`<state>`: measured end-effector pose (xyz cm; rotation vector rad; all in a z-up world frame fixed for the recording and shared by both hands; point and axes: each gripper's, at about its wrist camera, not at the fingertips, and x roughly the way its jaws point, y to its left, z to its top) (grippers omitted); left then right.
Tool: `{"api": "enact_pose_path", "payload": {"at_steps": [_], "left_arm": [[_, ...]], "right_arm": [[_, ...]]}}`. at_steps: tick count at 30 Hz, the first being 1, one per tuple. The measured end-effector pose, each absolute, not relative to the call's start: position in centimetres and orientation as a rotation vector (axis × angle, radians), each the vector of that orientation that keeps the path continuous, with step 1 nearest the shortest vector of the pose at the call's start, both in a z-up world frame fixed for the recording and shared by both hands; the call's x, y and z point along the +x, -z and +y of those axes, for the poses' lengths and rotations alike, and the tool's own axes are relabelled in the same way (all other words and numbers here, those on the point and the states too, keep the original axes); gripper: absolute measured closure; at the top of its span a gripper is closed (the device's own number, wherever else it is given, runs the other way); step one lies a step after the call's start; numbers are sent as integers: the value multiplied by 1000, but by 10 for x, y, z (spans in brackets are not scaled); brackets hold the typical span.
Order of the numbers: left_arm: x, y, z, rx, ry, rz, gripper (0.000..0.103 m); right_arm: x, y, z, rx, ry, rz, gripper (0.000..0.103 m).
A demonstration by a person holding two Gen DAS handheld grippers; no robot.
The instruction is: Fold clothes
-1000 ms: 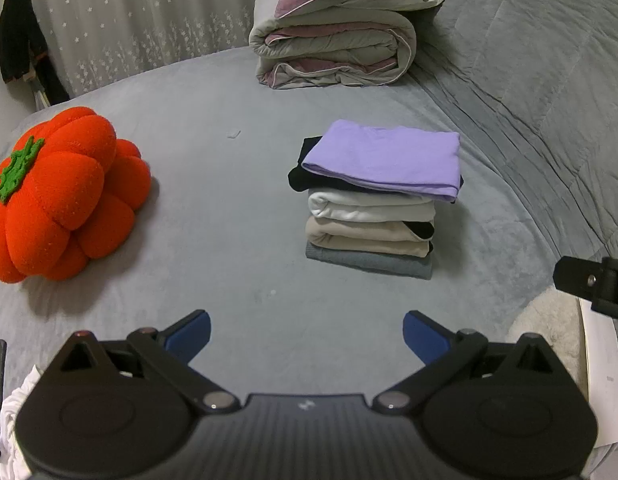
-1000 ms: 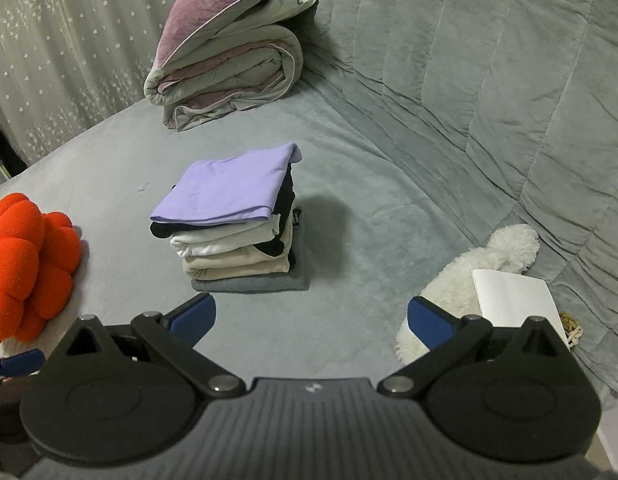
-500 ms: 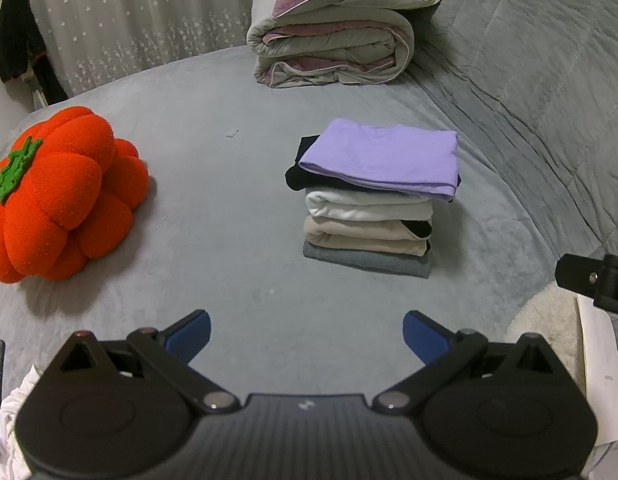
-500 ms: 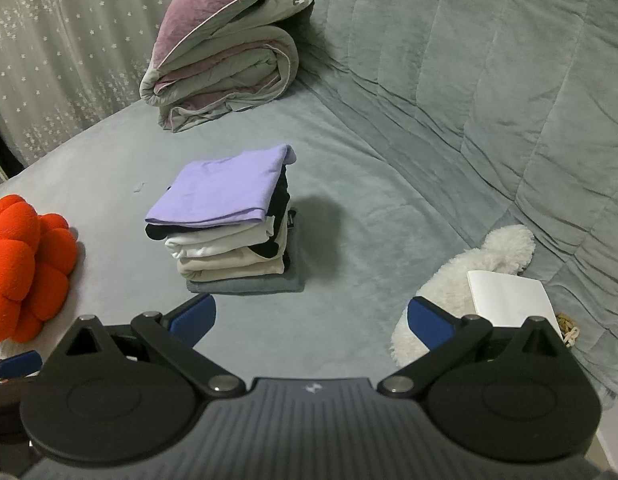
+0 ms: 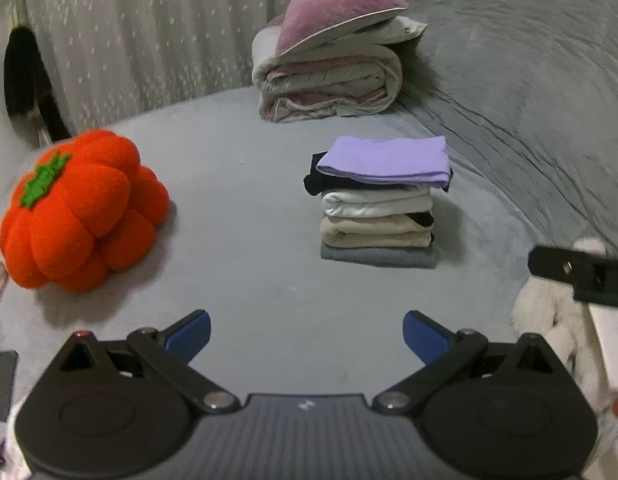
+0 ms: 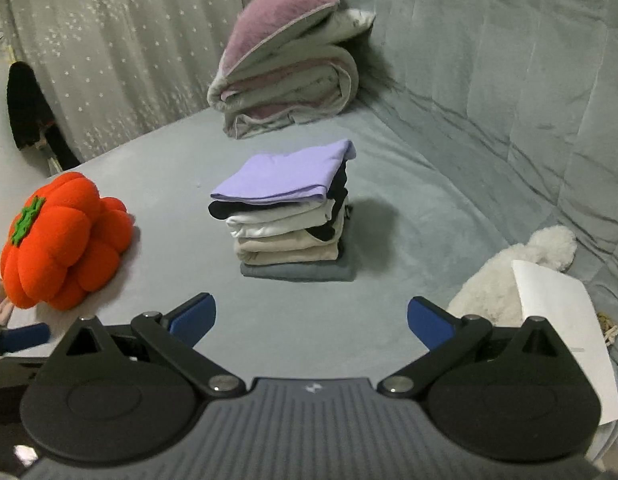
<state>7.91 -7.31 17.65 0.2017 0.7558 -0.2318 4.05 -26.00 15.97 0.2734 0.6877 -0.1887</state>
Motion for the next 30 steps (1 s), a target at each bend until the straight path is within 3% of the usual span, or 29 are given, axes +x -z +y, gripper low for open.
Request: {"api": "enact_pose_path", "payload": {"at_steps": [13,30], "left_arm": [[4,-147,-52,279,145,706,1],[-7,-122,-30,183,144,796,1]], "right_arm": [[-13,-150,-214,134,156,544,0],[-27,-122,-182,99,163,514,0]]}}
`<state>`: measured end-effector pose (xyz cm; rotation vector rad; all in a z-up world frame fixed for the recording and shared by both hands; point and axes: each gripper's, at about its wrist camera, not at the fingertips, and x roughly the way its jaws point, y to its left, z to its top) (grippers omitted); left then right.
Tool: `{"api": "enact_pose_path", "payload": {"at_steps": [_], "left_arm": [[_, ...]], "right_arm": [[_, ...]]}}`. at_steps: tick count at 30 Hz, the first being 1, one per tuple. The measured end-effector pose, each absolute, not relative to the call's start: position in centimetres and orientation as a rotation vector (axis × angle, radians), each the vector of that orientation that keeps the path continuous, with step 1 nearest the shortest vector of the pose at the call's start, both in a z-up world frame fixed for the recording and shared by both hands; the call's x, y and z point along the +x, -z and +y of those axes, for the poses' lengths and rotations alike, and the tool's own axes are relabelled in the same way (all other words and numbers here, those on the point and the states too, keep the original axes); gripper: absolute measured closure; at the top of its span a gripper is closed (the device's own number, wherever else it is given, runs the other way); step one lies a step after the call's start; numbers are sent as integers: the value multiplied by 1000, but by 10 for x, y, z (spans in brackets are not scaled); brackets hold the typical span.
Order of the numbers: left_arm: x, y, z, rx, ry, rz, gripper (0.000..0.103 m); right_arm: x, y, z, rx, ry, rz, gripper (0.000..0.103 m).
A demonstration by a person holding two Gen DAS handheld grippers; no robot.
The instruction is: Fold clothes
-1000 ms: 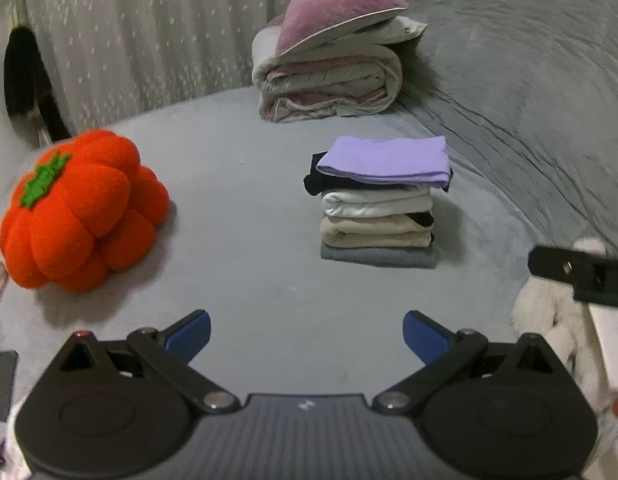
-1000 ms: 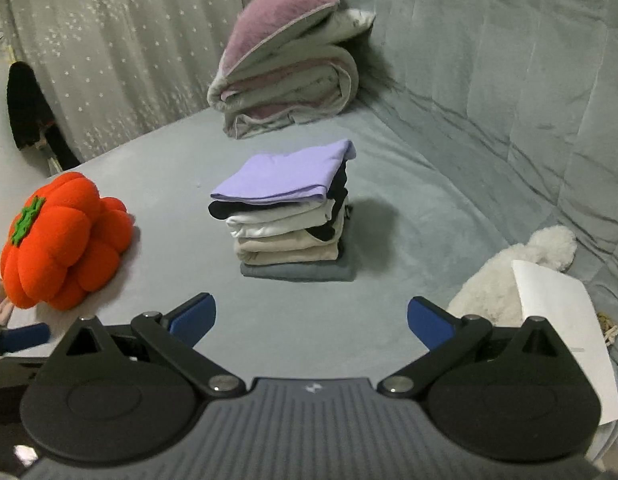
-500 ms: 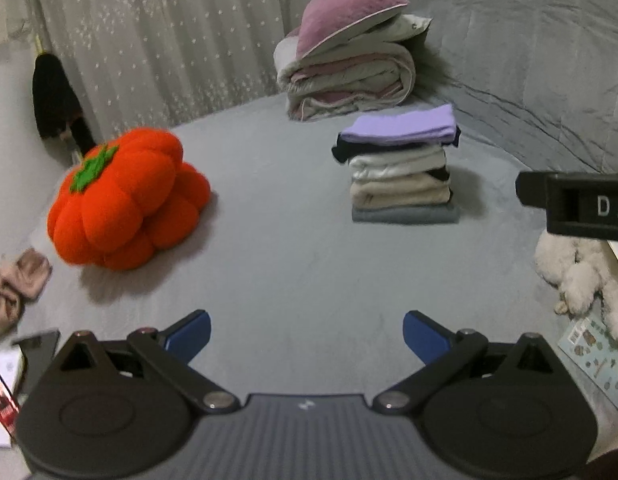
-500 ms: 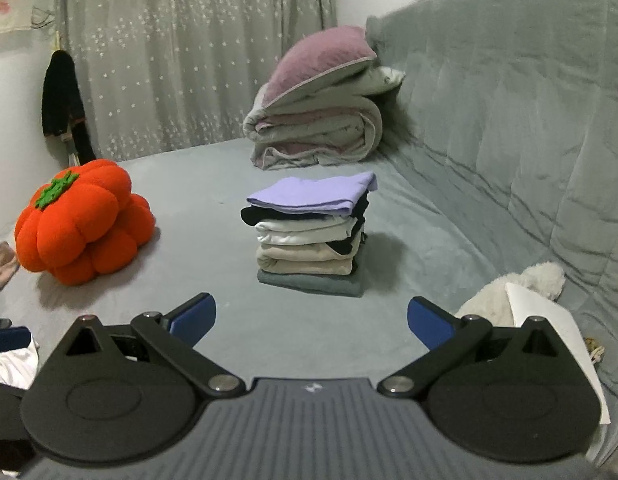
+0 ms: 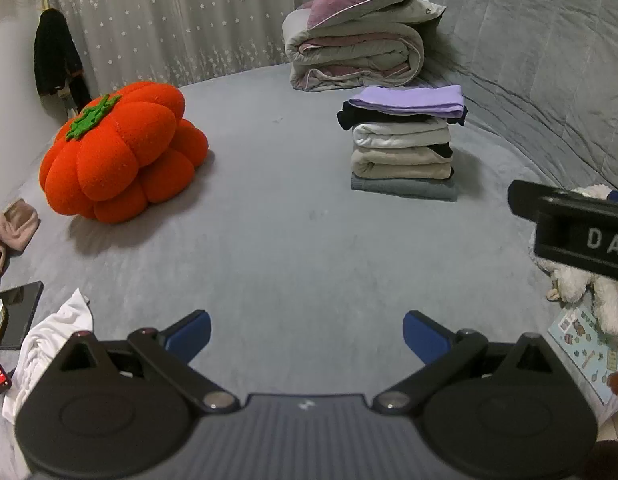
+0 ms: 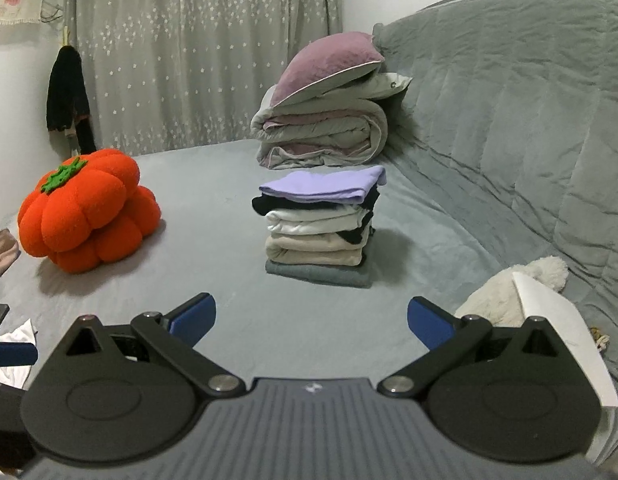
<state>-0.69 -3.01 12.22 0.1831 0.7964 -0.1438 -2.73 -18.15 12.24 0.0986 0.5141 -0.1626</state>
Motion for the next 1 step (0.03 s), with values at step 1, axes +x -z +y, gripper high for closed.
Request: {"api": "enact_pose_path", "payload": {"at_steps": [1], "left_arm": [[-6,-122,-30,181,145,798,1]], "right_arm": [[-26,-121,-180,100,160,517,0]]}}
